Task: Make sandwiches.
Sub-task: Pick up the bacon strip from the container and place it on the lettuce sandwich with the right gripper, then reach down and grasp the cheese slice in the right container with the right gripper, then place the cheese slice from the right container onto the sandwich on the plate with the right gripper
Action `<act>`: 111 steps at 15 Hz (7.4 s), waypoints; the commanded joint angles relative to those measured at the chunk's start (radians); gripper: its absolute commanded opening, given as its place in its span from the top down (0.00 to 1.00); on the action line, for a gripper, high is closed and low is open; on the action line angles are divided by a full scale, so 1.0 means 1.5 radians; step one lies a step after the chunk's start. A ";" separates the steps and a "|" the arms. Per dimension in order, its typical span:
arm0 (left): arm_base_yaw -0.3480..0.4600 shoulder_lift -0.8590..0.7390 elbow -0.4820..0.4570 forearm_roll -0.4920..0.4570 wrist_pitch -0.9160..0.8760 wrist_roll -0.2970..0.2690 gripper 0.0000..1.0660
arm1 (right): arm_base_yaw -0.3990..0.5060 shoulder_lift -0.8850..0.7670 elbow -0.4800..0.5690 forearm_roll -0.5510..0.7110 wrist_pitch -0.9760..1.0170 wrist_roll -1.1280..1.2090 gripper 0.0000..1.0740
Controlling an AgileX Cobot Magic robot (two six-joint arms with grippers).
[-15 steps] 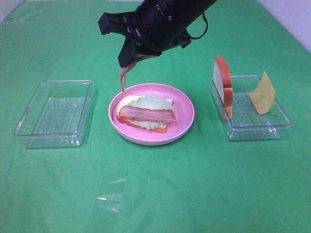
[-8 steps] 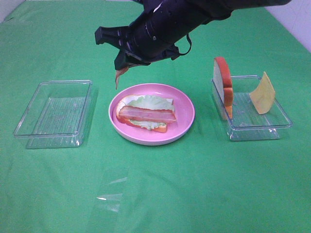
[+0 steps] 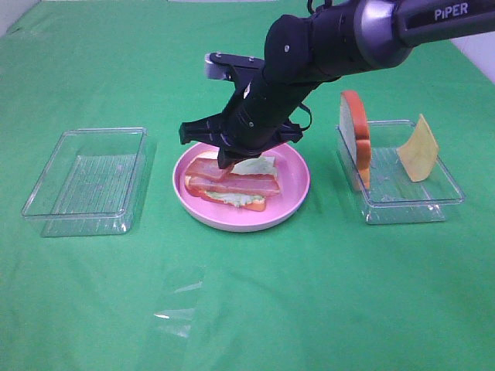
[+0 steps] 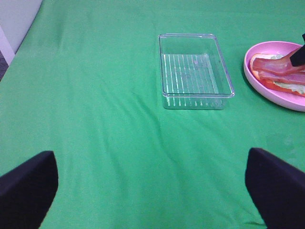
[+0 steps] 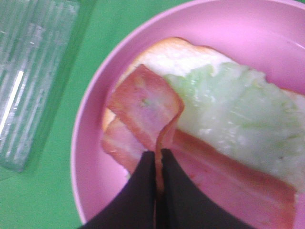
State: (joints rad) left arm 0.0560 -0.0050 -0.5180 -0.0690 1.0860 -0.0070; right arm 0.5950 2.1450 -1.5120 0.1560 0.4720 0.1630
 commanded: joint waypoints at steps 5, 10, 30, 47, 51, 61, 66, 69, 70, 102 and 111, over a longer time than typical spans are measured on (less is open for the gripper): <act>0.003 -0.010 0.001 0.001 -0.008 -0.007 0.04 | 0.000 0.000 -0.001 -0.151 0.037 0.108 1.00; 0.003 -0.010 0.001 0.001 -0.008 -0.007 0.04 | 0.000 -0.019 -0.002 -0.161 0.047 0.097 0.26; 0.003 -0.010 0.001 0.001 -0.008 -0.007 0.04 | -0.315 -0.182 -0.207 -0.234 0.427 -0.065 0.10; 0.003 -0.010 0.001 0.001 -0.008 -0.007 0.04 | -0.411 0.049 -0.206 -0.104 0.369 -0.144 0.12; 0.003 -0.010 0.001 0.001 -0.008 -0.007 0.04 | -0.411 0.072 -0.206 -0.104 0.359 -0.144 0.14; 0.003 -0.010 0.001 0.001 -0.008 -0.007 0.04 | -0.411 0.081 -0.206 -0.104 0.362 -0.143 0.90; 0.003 -0.010 0.001 0.001 -0.008 -0.007 0.04 | -0.411 0.074 -0.206 -0.104 0.362 -0.145 1.00; 0.003 -0.010 0.001 0.001 -0.008 -0.007 0.04 | -0.411 0.066 -0.206 -0.104 0.363 -0.145 1.00; 0.003 -0.010 0.001 0.001 -0.008 -0.007 0.04 | -0.411 0.056 -0.208 -0.104 0.362 -0.145 1.00; 0.003 -0.010 0.001 0.001 -0.008 -0.007 0.04 | -0.061 -0.062 -0.256 0.156 0.362 -0.217 1.00; 0.003 -0.010 0.001 0.001 -0.008 -0.007 0.04 | -0.064 0.099 -0.256 0.115 0.273 -0.232 1.00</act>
State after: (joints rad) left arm 0.0560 -0.0050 -0.5180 -0.0690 1.0850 -0.0070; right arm 0.5020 2.2880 -1.8870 0.3340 0.8910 -0.1720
